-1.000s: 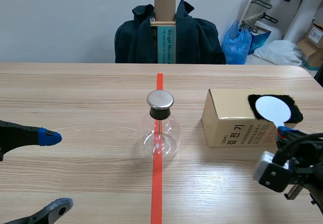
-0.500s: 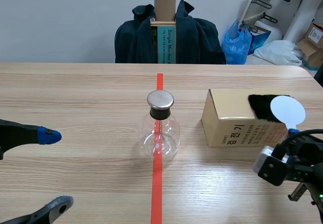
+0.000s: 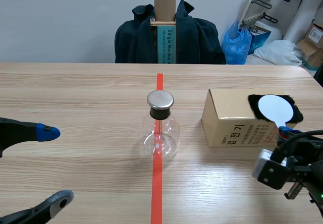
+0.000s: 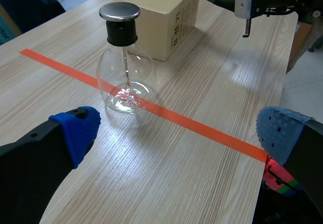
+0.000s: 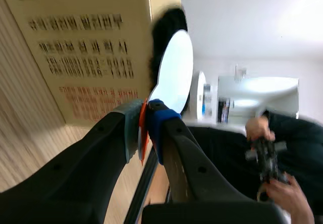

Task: Do the electroscope experiment.
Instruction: 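Rub the plate on the fur, then bring the plate to the electroscope and point at the metal foil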

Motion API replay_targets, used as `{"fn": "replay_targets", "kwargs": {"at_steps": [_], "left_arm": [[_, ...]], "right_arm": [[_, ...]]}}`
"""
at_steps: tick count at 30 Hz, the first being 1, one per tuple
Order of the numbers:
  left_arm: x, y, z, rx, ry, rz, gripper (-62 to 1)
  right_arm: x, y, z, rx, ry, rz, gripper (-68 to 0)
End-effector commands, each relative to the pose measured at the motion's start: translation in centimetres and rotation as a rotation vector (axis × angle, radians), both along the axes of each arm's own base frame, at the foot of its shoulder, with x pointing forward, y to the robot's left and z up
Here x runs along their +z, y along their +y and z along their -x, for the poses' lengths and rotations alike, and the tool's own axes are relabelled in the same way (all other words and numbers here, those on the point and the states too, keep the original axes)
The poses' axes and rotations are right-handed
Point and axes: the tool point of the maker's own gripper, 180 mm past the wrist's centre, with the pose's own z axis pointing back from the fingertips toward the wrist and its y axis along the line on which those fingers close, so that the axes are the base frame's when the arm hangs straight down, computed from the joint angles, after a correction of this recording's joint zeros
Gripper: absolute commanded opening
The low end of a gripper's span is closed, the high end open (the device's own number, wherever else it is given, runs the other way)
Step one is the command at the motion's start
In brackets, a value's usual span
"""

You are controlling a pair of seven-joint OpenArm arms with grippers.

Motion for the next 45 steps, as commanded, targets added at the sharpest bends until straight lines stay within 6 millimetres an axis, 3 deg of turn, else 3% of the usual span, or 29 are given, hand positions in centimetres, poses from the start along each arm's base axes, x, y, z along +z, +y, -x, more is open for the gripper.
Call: {"fn": "replay_targets", "kwargs": {"at_steps": [1, 3, 7, 11, 13, 19, 25, 30, 34, 39, 45], "left_arm": [[0.6, -0.3, -0.2, 0.002, -0.012, 0.029, 1.4], [0.6, -0.3, -0.2, 0.003, -0.013, 0.029, 1.4], [0.6, -0.2, -0.3, 0.004, -0.013, 0.030, 1.4], [0.7, -0.2, -0.3, 0.005, -0.013, 0.030, 1.4], [0.7, -0.2, -0.3, 0.005, -0.013, 0.030, 1.4], [0.7, -0.2, -0.3, 0.005, -0.013, 0.030, 1.4], [0.6, -0.2, -0.3, 0.005, -0.013, 0.030, 1.4], [0.6, -0.2, -0.3, 0.006, -0.013, 0.031, 1.4], [0.6, -0.2, -0.5, 0.018, -0.023, 0.027, 1.4], [0.6, -0.1, -0.8, 0.028, -0.034, 0.020, -14.9], [-0.7, 0.4, -1.8, 0.041, -0.019, -0.069, -59.2]], "right_arm": [[0.6, -1.6, -0.5, -0.077, -0.011, 0.019, -66.7], [0.5, -1.6, -0.4, -0.065, -0.002, 0.026, -66.7], [0.8, 0.2, -0.7, 0.027, -0.020, 0.000, -66.7], [0.6, -1.7, -0.6, -0.075, -0.008, 0.024, -66.7], [0.6, -1.6, -0.6, -0.068, -0.007, 0.023, -66.7], [0.8, 0.8, -0.5, 0.066, -0.019, -0.007, -66.7], [1.1, 2.1, -0.4, 0.135, -0.029, -0.021, -66.7], [2.7, 1.8, -1.1, 0.116, -0.072, -0.008, -66.7], [5.4, 0.9, -2.1, 0.079, -0.146, 0.012, -66.7], [9.6, -0.3, -3.1, 0.037, -0.256, 0.029, -66.7], [14.9, -1.9, -3.5, -0.012, -0.391, 0.032, -66.7]]}}
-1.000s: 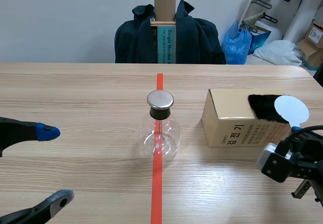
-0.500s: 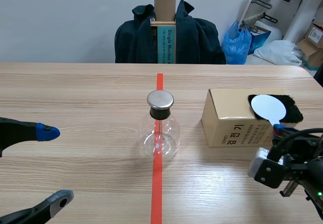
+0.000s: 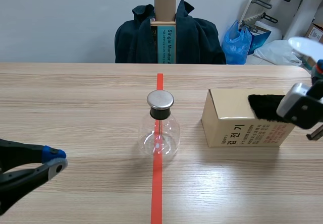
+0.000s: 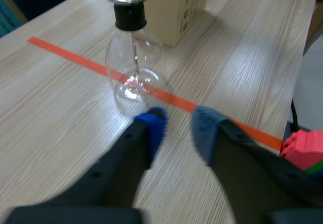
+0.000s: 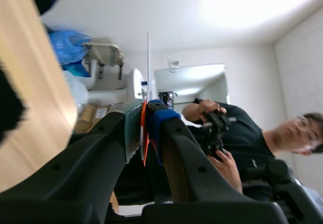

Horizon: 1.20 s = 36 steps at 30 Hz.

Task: Do the electroscope experiment.
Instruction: 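Bring the plate to the electroscope and point at the metal foil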

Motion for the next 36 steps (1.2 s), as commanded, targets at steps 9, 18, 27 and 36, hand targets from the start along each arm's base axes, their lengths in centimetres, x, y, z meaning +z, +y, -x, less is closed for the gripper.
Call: {"fn": "replay_targets", "kwargs": {"at_steps": [9, 18, 27, 36], "left_arm": [[-1.6, 2.1, -5.6, 0.148, -0.046, 0.024, -57.9], [-5.5, 1.0, -9.2, 0.180, -0.029, 0.082, -57.9], [-7.6, -4.0, -11.0, 0.109, 0.002, 0.135, -57.9], [-8.2, -6.5, -12.0, 0.090, -0.004, 0.153, -57.9]], "right_arm": [[9.4, -2.1, 0.4, -0.053, -0.250, -0.002, -66.7], [11.9, -2.2, 1.0, -0.058, -0.324, -0.011, -66.7], [12.2, -0.6, 0.9, 0.019, -0.340, -0.009, -66.7], [13.3, 3.6, -1.3, 0.098, -0.378, -0.085, -66.7]]}}
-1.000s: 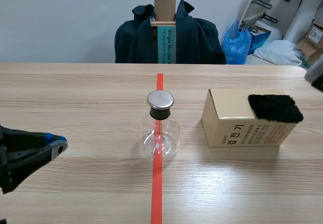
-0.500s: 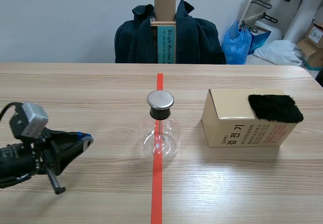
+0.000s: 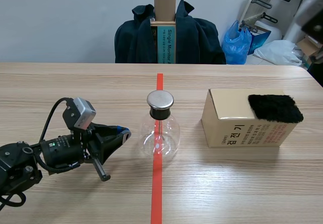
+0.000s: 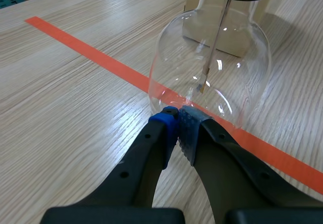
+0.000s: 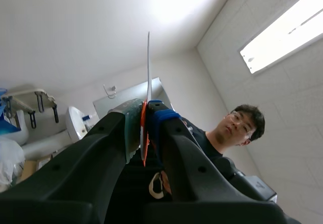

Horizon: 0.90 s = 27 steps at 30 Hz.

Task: Do the electroscope experiment.
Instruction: 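Bring the plate to the electroscope and point at the metal foil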

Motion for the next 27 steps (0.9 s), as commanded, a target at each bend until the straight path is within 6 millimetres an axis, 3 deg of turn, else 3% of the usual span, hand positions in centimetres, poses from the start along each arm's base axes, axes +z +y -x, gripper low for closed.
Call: {"fn": "replay_targets", "kwargs": {"at_steps": [1, 9, 18, 27], "left_arm": [[0.9, -0.4, -0.4, -0.002, -0.026, 0.024, -57.9], [0.4, -1.5, 0.2, -0.022, -0.018, 0.028, -57.9], [0.3, -1.5, 0.2, -0.020, -0.025, 0.020, -57.9], [0.3, -1.5, 0.1, -0.015, -0.030, 0.016, -57.9]], "right_arm": [[1.0, 0.8, -0.3, 0.018, -0.029, 0.006, -66.7], [0.1, 7.2, -1.6, 0.141, 0.013, -0.048, -66.7], [-6.9, 13.3, -1.1, 0.282, 0.201, 0.028, -66.7], [-14.6, 14.9, -0.3, 0.326, 0.382, 0.119, -66.7]]}}
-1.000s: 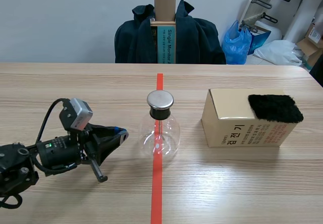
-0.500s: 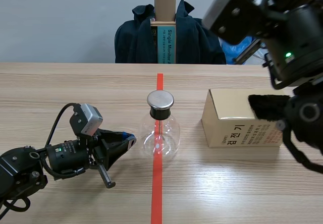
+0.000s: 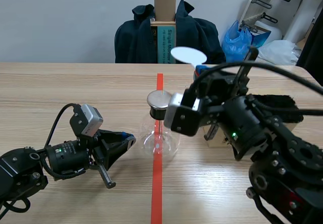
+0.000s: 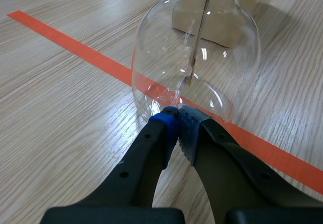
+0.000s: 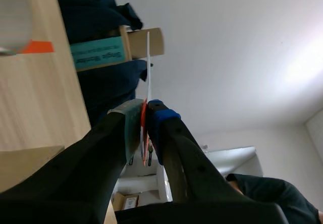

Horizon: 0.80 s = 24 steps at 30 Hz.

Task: Do the electroscope experiment.
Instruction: 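Bring the plate to the electroscope and point at the metal foil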

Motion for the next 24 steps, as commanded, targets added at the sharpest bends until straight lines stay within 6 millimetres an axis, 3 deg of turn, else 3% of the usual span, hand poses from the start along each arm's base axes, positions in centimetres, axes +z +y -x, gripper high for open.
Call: {"fn": "replay_targets", "kwargs": {"at_steps": [1, 5, 13, 24], "left_arm": [[1.2, -0.5, -0.6, 0.000, -0.031, 0.035, -57.9], [1.2, -0.5, -0.6, 0.000, -0.031, 0.035, -57.9], [1.2, -0.5, -0.6, 0.000, -0.031, 0.034, -57.9], [1.2, -0.5, -0.6, 0.000, -0.031, 0.034, -57.9]], "right_arm": [[0.3, -0.2, -0.3, 0.003, -0.022, 0.011, -66.7], [-1.3, -0.6, -0.1, 0.003, 0.009, 0.044, -66.7], [-2.1, -0.9, 0.8, 0.029, 0.027, 0.065, -66.7], [-1.6, -0.3, 2.1, 0.083, -0.024, 0.053, -66.7]]}}
